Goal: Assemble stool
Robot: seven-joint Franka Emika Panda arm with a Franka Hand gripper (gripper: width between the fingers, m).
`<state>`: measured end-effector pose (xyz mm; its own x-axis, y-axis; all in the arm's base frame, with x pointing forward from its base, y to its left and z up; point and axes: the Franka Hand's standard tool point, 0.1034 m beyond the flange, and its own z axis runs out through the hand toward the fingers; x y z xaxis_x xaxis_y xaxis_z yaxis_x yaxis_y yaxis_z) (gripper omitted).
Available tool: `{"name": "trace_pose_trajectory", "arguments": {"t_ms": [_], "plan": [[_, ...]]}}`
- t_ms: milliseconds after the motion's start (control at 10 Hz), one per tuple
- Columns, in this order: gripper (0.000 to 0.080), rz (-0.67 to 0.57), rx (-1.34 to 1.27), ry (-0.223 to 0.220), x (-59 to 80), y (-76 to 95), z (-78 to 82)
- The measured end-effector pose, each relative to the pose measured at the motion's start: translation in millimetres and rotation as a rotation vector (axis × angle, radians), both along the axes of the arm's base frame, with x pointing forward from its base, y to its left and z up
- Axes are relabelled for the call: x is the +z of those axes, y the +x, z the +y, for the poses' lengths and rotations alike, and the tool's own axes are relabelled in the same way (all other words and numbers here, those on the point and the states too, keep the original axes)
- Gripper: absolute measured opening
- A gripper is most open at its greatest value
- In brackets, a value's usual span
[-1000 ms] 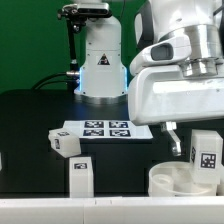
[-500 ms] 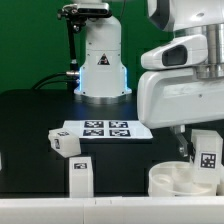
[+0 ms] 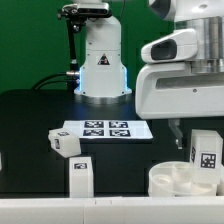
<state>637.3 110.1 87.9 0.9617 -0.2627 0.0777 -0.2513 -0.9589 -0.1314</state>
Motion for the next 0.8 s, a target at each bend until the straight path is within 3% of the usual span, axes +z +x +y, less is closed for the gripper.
{"name": "trace_pose_trajectory", "arguments": {"t_ms": [300,400,600,700,800], "plan": [[0.0649,0.003,0.018,-0.004,-2.1,-0.6,-2.2],[0.0649,0.026,0.035,-0.009,-8.4,-3.6,-7.6],[0.0649,0.056,0.040,-0.007,-11.7,-8.8,-1.2],[0.0525,0.056,0.040,-0.007,-11.7,-8.5,-2.6],[0.0525,0.056,0.040,-0.007,-11.8,-8.6,-2.8]]}}
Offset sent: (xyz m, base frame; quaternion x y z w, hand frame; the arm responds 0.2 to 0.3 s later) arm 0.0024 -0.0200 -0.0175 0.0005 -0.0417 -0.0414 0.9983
